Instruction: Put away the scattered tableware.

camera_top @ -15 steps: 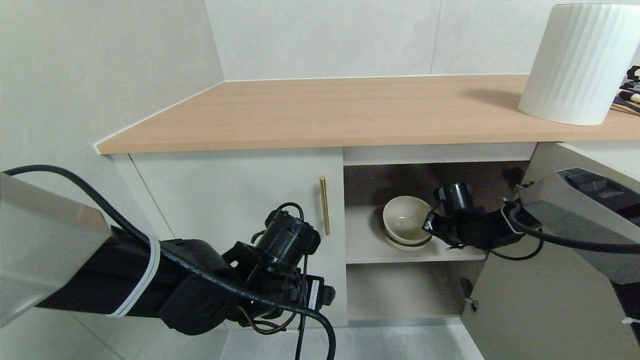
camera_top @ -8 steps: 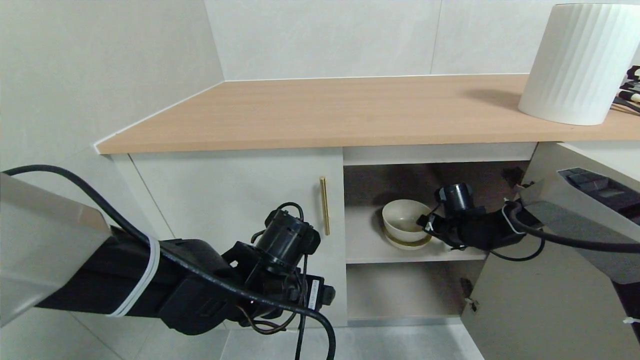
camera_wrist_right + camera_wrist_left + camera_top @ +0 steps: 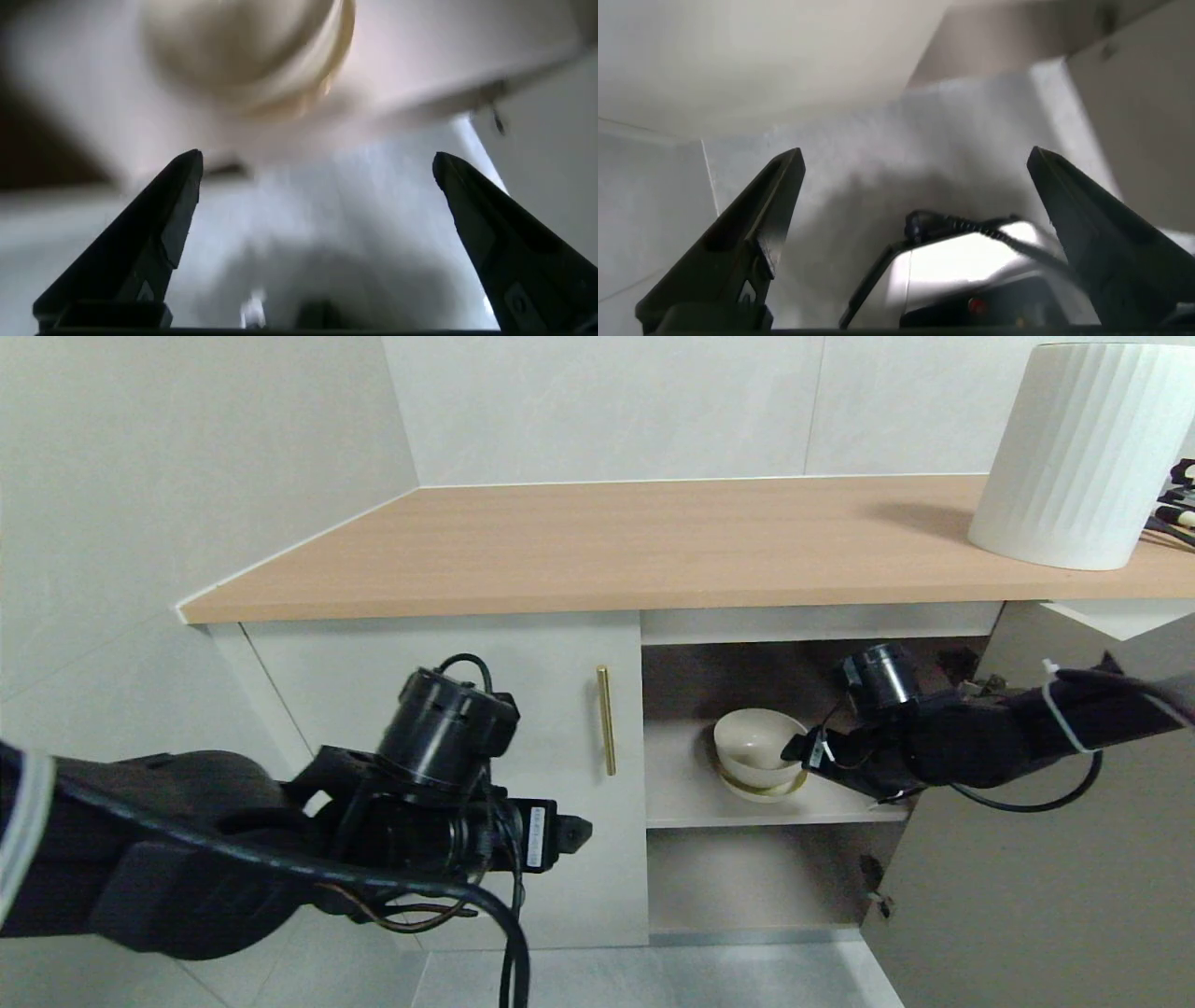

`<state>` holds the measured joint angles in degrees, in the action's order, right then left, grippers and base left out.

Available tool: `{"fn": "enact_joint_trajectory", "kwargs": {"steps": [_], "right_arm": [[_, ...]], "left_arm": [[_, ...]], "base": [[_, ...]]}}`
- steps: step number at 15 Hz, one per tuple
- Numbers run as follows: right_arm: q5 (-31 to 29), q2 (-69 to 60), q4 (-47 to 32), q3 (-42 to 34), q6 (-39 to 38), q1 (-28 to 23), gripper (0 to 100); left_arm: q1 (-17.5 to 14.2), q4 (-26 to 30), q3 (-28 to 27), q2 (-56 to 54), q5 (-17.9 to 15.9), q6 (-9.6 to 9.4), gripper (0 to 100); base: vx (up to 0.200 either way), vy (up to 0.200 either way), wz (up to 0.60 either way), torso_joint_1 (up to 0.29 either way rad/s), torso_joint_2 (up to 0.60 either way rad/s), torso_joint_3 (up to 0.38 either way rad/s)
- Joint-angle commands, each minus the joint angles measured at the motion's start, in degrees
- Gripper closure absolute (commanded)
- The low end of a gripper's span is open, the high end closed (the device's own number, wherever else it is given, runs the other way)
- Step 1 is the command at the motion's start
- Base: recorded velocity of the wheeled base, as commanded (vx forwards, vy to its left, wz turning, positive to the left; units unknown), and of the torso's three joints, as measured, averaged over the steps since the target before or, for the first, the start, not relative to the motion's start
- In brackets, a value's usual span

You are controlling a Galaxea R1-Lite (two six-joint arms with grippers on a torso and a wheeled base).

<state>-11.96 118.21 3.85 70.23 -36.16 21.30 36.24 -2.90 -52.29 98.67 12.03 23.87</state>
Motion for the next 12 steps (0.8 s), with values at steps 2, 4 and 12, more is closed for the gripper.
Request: {"fn": "enact_joint_trajectory", "kwargs": {"steps": [2,4,12], "right_arm": [[5.8,-22.4,-5.9,-14.6,4.4,5.3,0],[6.5,-30.1,-6.0,-21.3,8.1,7.4,0],[5.5,-39.7,-10.8,-26.5,9.6,10.4,0]], "left_arm": [[-2.2,0.4,5.5,-13.2,-0.2,-0.14,0],[-3.9,2.3,6.8,-17.1,-0.2,-0.49,0],[-7.1,1.1,10.0,-20.4,-0.2,-2.34,0]], "base": [[0.0,0.0,0.0,0.0,0.0,0.0],[0.0,0.0,0.0,0.0,0.0,0.0],[0.0,0.0,0.0,0.0,0.0,0.0]]}}
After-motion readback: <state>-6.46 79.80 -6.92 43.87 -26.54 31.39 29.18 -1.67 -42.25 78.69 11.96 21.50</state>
